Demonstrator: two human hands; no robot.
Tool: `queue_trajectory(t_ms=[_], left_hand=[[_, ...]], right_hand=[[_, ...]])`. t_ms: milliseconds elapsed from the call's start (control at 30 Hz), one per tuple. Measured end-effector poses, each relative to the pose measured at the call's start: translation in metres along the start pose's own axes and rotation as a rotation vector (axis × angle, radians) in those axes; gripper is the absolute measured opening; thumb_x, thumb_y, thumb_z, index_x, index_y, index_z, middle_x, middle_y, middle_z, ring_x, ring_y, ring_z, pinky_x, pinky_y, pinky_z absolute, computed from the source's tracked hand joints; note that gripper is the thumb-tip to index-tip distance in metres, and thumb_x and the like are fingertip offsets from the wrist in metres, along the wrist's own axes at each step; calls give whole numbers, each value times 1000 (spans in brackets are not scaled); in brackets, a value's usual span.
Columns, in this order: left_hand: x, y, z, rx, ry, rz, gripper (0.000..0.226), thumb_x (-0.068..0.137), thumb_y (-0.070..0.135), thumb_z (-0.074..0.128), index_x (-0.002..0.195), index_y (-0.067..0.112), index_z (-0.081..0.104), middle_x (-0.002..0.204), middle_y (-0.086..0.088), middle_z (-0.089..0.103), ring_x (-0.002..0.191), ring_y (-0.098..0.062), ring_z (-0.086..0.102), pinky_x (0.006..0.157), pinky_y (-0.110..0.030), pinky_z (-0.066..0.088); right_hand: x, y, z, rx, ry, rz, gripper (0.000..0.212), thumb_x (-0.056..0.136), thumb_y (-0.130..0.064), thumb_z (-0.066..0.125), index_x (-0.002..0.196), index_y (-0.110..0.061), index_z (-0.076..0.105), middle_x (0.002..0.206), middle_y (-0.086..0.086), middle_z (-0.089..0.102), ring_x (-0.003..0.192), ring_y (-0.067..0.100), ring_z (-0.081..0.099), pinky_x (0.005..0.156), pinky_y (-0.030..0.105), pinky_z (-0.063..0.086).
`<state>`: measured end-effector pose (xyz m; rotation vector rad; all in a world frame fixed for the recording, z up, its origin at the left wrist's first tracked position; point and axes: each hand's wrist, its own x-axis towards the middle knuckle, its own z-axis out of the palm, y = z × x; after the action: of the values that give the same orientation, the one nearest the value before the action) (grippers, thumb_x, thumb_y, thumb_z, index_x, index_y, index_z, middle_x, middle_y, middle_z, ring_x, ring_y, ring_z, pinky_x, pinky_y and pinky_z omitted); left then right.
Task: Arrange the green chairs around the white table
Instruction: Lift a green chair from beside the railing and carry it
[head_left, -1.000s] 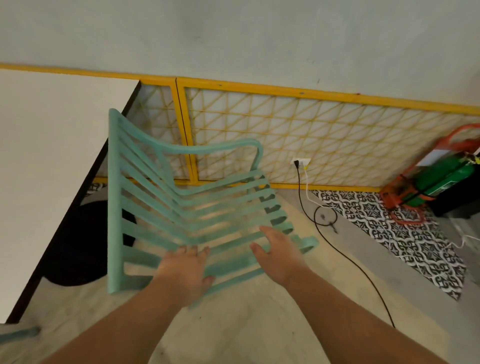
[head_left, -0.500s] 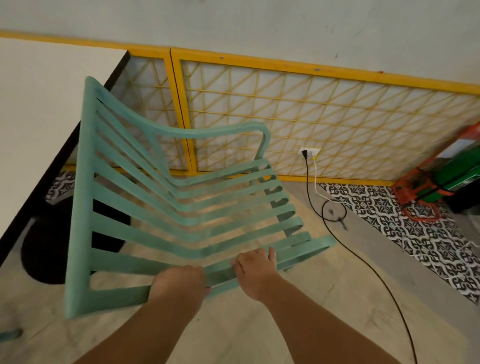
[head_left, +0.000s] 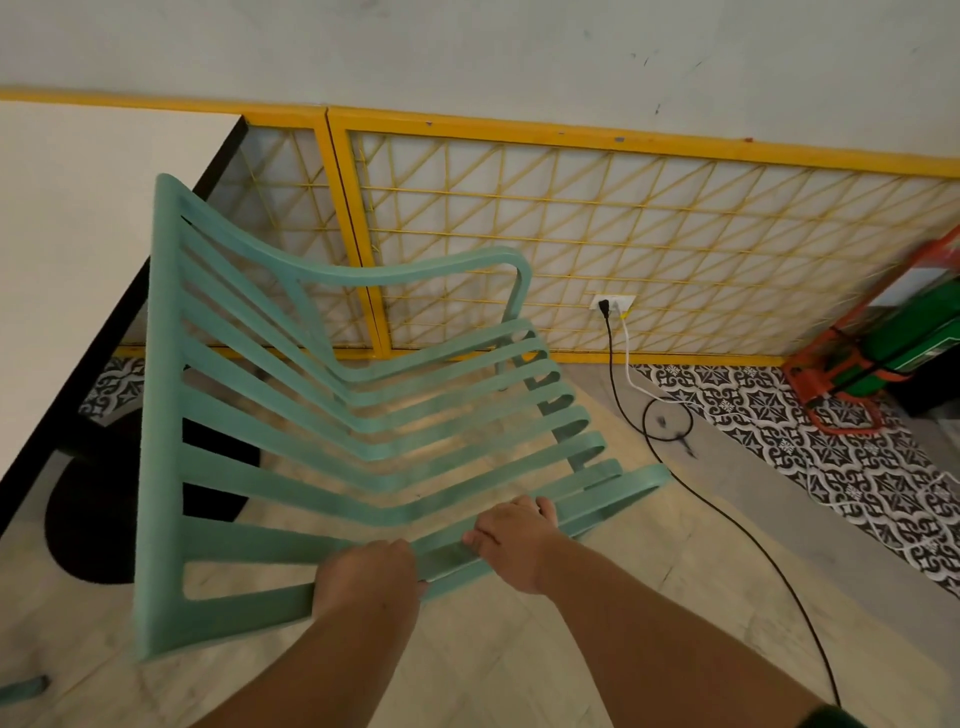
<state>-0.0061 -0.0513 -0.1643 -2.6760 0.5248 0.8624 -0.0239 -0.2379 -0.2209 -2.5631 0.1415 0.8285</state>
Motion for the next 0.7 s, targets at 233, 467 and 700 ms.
queue_trajectory(t_ms=[233, 467, 700], left_hand=[[6, 46, 0, -79, 32, 24, 35, 106, 50, 43, 124, 23, 55, 123, 3, 66, 116, -21, 65, 90, -36, 49], [11, 83, -4, -33, 47, 3, 29, 107, 39, 46, 128, 22, 58, 127, 1, 68, 119, -22, 65, 94, -37, 50], [-32, 68, -53, 21, -53, 114, 68, 105, 57, 38, 155, 13, 30, 155, -17, 40, 137, -35, 43, 106, -50, 41]], right_hand=[[-1, 42, -16, -81, 15, 14, 46, 107, -56, 30, 89, -25, 59, 101, -5, 59, 109, 26, 42, 108, 46, 20], [1, 71, -30, -169, 33, 29, 47, 106, -59, 29, 82, -27, 53, 95, -6, 54, 109, 27, 44, 110, 46, 22], [1, 72, -32, -225, -4, 40, 43, 107, -59, 25, 91, -30, 53, 98, -7, 52, 105, 23, 40, 110, 44, 22]])
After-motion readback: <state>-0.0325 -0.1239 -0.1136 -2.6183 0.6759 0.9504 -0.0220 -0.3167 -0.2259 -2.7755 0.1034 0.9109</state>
